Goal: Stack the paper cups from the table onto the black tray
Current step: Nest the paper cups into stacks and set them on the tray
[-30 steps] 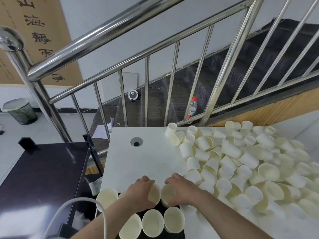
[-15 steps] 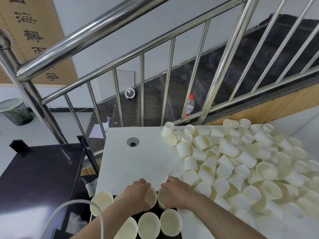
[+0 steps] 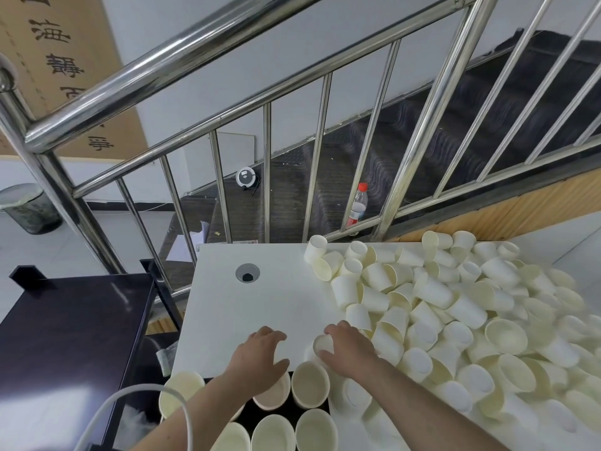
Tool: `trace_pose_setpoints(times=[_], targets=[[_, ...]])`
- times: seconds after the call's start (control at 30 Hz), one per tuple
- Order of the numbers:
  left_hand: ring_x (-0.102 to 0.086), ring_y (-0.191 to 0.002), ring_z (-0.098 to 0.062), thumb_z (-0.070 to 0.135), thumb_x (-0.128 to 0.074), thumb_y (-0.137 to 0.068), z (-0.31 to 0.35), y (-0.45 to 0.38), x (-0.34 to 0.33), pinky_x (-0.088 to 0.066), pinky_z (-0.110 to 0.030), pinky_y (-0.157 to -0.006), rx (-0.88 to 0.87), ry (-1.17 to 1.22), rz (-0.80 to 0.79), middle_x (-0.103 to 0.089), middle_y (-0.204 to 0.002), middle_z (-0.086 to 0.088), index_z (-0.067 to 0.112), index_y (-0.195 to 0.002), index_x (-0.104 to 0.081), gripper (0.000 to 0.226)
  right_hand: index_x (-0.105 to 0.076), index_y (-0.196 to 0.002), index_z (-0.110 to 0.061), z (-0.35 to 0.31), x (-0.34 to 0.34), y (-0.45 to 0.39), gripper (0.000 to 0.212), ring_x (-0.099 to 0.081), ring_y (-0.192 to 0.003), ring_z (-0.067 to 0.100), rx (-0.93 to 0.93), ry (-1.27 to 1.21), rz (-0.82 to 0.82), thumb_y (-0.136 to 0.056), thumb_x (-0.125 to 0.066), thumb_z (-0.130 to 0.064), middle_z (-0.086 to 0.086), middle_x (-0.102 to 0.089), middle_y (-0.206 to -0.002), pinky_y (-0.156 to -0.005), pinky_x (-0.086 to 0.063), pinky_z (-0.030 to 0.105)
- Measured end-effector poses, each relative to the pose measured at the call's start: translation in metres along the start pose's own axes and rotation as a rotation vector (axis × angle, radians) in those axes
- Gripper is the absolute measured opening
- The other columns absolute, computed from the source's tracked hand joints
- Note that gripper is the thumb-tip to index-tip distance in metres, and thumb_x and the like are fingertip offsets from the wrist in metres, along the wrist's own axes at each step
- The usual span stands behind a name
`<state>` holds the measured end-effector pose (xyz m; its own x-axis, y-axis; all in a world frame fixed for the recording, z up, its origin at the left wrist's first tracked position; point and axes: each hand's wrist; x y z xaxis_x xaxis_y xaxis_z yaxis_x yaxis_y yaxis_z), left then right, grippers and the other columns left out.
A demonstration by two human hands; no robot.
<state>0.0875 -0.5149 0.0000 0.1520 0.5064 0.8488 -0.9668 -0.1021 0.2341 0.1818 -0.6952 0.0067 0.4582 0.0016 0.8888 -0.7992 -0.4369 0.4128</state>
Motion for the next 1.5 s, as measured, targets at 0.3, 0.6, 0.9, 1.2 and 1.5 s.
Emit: trace_pose_setpoints(times=[0.3,0.6,0.9,1.2,1.5], targets=[[-0.044,-0.125,-0.011,0.040,-0.053,-0.091,-0.004,-0.006,-0.003,-0.041,-0.027,-0.101,0.037,0.035,0.006,-0.042,-0.139,0.010,0.029,-0.139,-0.041,0.050,-0.046,-0.130,-0.016,-0.012,-0.007,-0.018,0.052,-0.055,-0.114,0.024,-0.031,0.055,-0.016,-0.093,-0.049,-0.053,0.005,-0.048,-0.127,-0.089,-0.046,0.034],[-0.047,-0.123,-0.009,0.041,-0.060,-0.087,-0.007,-0.017,-0.005,-0.043,-0.027,-0.098,0.074,0.131,0.015,-0.043,-0.138,0.009,0.027,-0.140,-0.039,0.059,-0.053,-0.090,-0.018,-0.012,0.009,-0.027,0.022,-0.057,-0.090,0.023,-0.076,-0.161,0.127,-0.087,-0.047,-0.039,0.000,-0.055,-0.098,-0.073,-0.044,0.033],[-0.048,-0.119,-0.006,0.043,-0.077,-0.073,0.007,-0.033,-0.003,-0.045,-0.023,-0.092,0.013,0.478,0.114,-0.035,-0.134,0.017,0.032,-0.145,-0.022,0.092,-0.065,-0.103,0.001,-0.006,0.025,-0.035,0.032,-0.054,-0.061,0.018,-0.181,-1.163,-0.042,-0.093,-0.048,-0.024,0.007,-0.053,-0.083,-0.057,-0.043,0.028],[-0.048,-0.111,-0.012,0.038,-0.071,-0.075,0.006,-0.055,0.007,-0.045,-0.024,-0.085,0.057,0.310,0.221,-0.042,-0.128,0.010,0.027,-0.138,-0.031,0.075,-0.066,-0.105,-0.005,0.004,0.026,-0.058,0.035,-0.057,-0.072,0.014,-0.168,-0.988,-0.018,-0.097,-0.047,-0.034,0.012,-0.065,-0.105,-0.066,-0.043,0.027],[-0.037,-0.123,-0.023,0.036,-0.058,-0.082,-0.005,-0.088,0.020,-0.041,-0.031,-0.095,0.209,-0.151,0.081,-0.036,-0.137,0.000,0.023,-0.149,-0.014,0.082,-0.028,-0.150,-0.021,0.021,0.052,-0.125,0.060,-0.038,-0.138,0.023,-0.051,-0.139,0.064,-0.097,-0.043,-0.047,0.001,0.003,-0.162,-0.102,-0.041,0.035]])
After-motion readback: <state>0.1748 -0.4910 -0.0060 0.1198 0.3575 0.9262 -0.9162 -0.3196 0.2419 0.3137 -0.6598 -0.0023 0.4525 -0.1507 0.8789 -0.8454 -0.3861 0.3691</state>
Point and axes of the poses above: each hand's wrist, its own y-axis away from the middle knuckle, its own x-axis out of the back of the hand, z = x × y
